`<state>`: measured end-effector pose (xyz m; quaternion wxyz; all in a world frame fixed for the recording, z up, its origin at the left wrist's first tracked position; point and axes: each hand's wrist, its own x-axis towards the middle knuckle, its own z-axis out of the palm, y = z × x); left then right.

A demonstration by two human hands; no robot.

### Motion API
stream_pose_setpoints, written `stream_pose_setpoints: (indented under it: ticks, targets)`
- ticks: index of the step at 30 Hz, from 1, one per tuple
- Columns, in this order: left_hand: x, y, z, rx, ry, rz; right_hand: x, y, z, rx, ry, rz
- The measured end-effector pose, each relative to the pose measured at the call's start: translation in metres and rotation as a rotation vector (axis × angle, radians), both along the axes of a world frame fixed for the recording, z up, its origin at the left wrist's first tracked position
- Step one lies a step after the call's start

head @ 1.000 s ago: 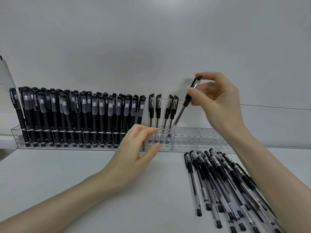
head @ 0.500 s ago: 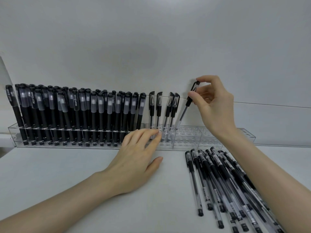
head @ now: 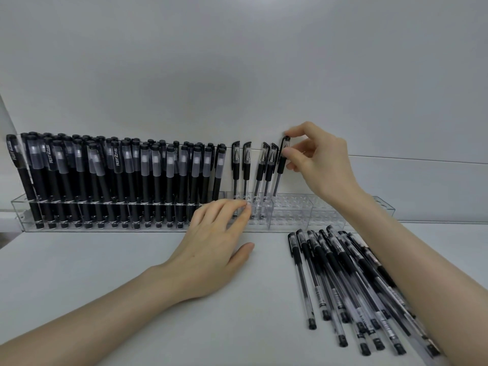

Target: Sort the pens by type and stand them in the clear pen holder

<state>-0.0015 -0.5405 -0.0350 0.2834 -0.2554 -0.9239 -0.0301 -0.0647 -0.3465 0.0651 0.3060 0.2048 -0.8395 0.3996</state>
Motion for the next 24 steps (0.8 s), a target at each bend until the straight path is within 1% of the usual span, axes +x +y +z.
stream_pose_setpoints:
  ticks: [7, 12, 16, 20, 24]
  targets:
    - [0.002, 0.000, 0.002, -0.019, -0.016, 0.008, 0.003, -0.002, -0.001, 0.086, -0.054, -0.020]
    - [0.002, 0.000, 0.003, -0.025, -0.038, 0.010, 0.008, 0.000, -0.009, 0.109, 0.023, -0.077]
    - [0.003, -0.001, 0.004, -0.017, -0.049, 0.012, 0.016, 0.008, -0.010, 0.073, 0.033, -0.112]
    - [0.005, 0.000, 0.005, -0.001, -0.051, 0.006, 0.032, 0.024, -0.018, 0.124, -0.036, -0.143]
    - [0.012, 0.013, 0.022, 0.027, -0.043, -0.002, 0.047, 0.047, -0.026, 0.193, -0.113, -0.114]
